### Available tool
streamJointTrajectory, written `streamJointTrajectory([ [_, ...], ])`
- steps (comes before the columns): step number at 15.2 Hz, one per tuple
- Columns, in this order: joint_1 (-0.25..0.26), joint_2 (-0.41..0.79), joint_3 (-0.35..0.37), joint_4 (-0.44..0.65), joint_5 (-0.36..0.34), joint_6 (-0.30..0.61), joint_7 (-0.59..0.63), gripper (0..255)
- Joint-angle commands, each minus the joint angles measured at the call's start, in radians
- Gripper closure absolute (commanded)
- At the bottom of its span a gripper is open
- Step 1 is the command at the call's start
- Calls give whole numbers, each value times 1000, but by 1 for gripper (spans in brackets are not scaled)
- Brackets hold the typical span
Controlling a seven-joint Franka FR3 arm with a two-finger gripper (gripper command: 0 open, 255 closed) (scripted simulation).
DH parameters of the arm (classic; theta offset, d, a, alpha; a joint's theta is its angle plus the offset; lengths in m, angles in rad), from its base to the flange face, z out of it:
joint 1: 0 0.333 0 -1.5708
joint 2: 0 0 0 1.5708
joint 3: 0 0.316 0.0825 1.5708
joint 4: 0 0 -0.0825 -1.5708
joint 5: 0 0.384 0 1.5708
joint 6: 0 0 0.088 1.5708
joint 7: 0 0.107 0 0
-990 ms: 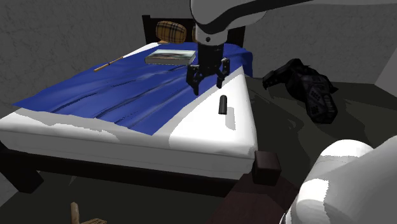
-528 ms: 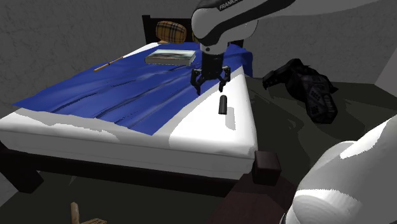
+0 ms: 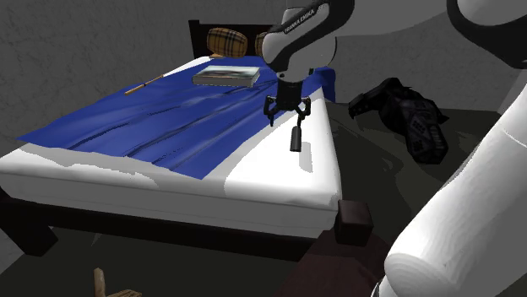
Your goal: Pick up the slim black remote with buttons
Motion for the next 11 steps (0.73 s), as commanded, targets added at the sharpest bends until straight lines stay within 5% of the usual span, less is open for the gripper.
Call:
streamJointTrajectory([
  [1, -19, 71, -23, 44, 27, 20, 7, 0],
  [11, -96, 298, -87, 151, 150, 102, 26, 0],
])
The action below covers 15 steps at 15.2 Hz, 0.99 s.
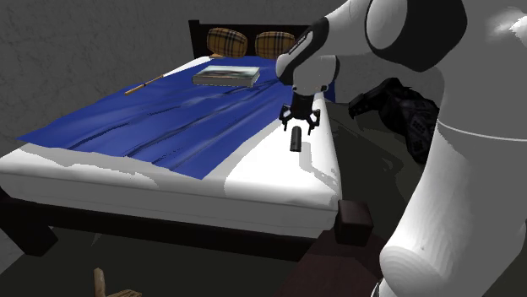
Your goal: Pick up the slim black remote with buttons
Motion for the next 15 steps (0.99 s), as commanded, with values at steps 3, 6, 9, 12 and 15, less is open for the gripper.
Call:
streamJointTrajectory([
  [3, -3, 28, 2, -25, 16, 50, -10, 0],
  [6, -5, 47, 5, -37, 27, 80, -19, 0],
  [9, -4, 44, 6, -40, 26, 81, -16, 255],
  [12, -4, 44, 5, -39, 25, 80, -17, 255],
  [15, -4, 43, 5, -41, 25, 80, -16, 255],
])
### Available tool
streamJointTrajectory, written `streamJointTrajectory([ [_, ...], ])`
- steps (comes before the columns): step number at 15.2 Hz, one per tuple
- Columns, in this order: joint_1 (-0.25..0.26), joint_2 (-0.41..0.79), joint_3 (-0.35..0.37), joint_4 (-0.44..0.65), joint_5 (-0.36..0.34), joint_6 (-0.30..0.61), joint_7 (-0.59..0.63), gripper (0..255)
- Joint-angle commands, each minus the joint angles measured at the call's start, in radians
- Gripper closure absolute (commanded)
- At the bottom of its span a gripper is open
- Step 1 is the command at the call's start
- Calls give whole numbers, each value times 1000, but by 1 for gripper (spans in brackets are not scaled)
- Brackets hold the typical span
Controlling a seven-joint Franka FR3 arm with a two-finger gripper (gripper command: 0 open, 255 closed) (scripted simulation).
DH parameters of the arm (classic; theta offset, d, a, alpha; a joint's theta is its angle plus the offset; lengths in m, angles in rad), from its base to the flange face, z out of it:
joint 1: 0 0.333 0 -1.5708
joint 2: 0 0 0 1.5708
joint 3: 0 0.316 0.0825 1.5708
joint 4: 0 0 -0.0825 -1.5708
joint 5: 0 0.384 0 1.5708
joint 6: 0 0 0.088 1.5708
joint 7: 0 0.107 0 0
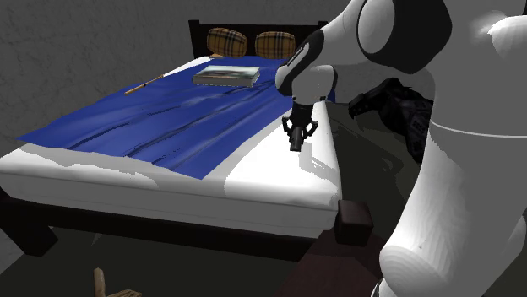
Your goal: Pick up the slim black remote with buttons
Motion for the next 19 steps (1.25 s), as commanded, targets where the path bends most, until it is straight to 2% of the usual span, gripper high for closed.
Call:
streamJointTrajectory([
  [1, 0, 1, 1, -1, 0, -1, 0, 255],
  [19, 7, -90, -10, 95, -48, -181, 41, 255],
])
